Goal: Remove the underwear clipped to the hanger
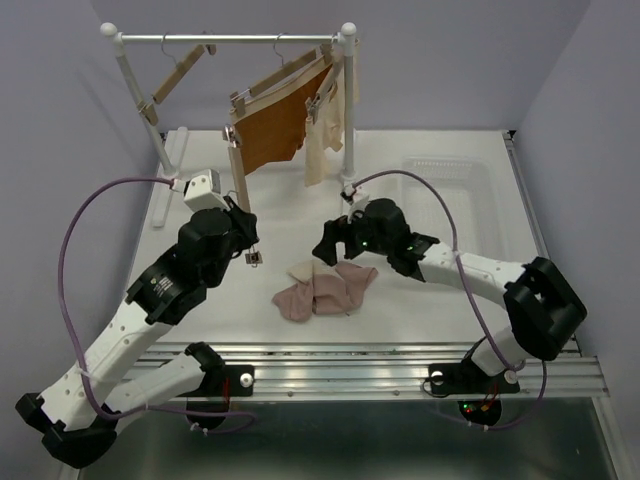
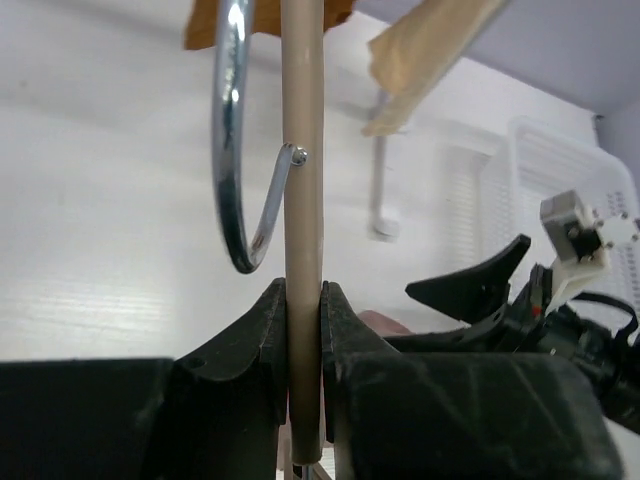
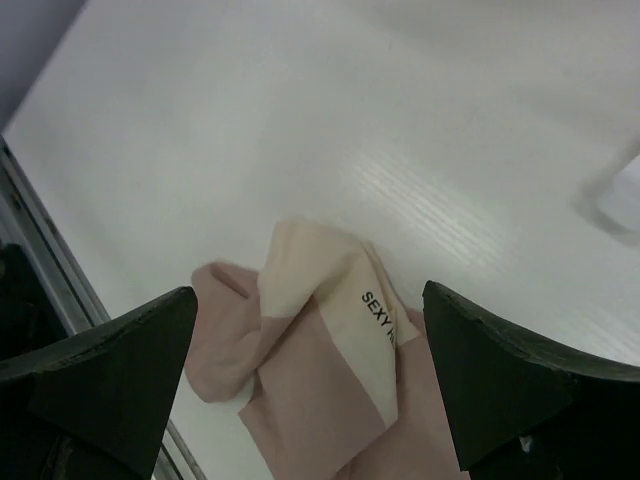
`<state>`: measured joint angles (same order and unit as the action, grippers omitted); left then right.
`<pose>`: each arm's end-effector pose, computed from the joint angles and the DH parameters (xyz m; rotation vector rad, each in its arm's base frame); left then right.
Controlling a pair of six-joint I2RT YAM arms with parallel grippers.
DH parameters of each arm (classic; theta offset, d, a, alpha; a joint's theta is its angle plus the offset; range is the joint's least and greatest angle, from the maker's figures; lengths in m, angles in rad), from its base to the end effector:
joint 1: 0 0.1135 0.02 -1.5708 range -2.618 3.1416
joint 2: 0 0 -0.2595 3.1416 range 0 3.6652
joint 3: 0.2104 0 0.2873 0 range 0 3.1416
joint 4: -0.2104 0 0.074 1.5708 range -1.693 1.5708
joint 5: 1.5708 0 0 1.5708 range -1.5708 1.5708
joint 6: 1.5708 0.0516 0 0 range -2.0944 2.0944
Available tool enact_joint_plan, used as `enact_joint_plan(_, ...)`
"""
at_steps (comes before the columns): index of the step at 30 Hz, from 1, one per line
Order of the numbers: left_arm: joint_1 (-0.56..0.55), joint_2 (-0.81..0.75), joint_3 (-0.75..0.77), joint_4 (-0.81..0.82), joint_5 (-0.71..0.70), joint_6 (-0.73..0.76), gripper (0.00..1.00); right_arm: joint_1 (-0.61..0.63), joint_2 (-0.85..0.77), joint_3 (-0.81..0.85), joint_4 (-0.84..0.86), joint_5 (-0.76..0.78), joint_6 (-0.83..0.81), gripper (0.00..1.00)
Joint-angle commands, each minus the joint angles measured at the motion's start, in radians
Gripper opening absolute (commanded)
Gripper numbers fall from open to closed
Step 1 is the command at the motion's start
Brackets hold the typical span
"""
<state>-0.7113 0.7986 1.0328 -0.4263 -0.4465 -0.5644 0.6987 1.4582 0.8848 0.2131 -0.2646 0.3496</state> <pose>0.1787 -0.1245 0.4000 -0.1975 1.7637 -0.5380 0.2787 0.2517 0.2257 -0.5366 1.9669 0.9369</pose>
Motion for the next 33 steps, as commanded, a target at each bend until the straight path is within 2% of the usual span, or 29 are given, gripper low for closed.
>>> enact_joint_plan(1, 0.006, 0.034, 0.076, -0.245, -0.230, -0.130, 0.00, 0.129, 0.112, 0.075, -0.124, 0.169, -0.144, 1.00)
enact_joint_plan(5, 0.018, 0.074, 0.107, -0.337, -0.285, -0.208, 0.00, 0.252, 0.209, 0.120, -0.153, 0.295, -0.196, 1.00)
enact_joint_plan(10, 0.045, 0.091, 0.113, -0.378, -0.310, -0.230, 0.00, 0.291, 0.289, 0.164, -0.207, 0.404, -0.230, 1.00)
enact_joint_plan(12, 0.055, 0.082, 0.104, -0.355, -0.305, -0.210, 0.00, 0.301, 0.304, 0.178, -0.259, 0.455, -0.241, 0.80)
enact_joint_plan(13, 0.073, 0.073, 0.092, -0.323, -0.298, -0.183, 0.00, 0.311, 0.310, 0.183, -0.267, 0.487, -0.238, 0.66)
enact_joint_plan(14, 0.084, 0.068, 0.085, -0.304, -0.276, -0.166, 0.00, 0.311, 0.309, 0.181, -0.271, 0.533, -0.236, 0.45)
enact_joint_plan(16, 0.107, 0.060, 0.075, -0.257, -0.255, -0.141, 0.00, 0.311, 0.300, 0.177, -0.271, 0.589, -0.218, 0.26)
enact_joint_plan(17, 0.133, 0.060, 0.064, -0.240, -0.241, -0.105, 0.00, 0.311, 0.289, 0.177, -0.270, 0.649, -0.215, 0.12)
enact_joint_plan(18, 0.148, 0.062, 0.059, -0.208, -0.203, -0.088, 0.00, 0.311, 0.251, 0.172, -0.268, 0.683, -0.210, 0.01)
enact_joint_plan(20, 0.205, 0.065, 0.039, -0.163, -0.132, -0.014, 0.00, 0.294, 0.167, 0.171, -0.267, 0.763, -0.199, 0.01)
enact_joint_plan(22, 0.242, 0.071, 0.033, -0.103, -0.080, 0.032, 0.00, 0.259, 0.102, 0.172, -0.267, 0.766, -0.192, 0.01)
enact_joint_plan(27, 0.317, 0.093, 0.042, 0.001, 0.017, 0.182, 0.00, 0.058, -0.103, 0.175, -0.247, 0.691, -0.152, 0.01)
enact_joint_plan(30, 0.332, 0.131, 0.081, 0.012, 0.040, 0.224, 0.00, -0.028, -0.194, 0.192, -0.244, 0.740, -0.170, 0.01)
enact_joint_plan(33, 0.348, 0.168, 0.089, 0.047, 0.051, 0.305, 0.00, -0.180, -0.249, 0.235, -0.245, 0.786, -0.205, 0.01)
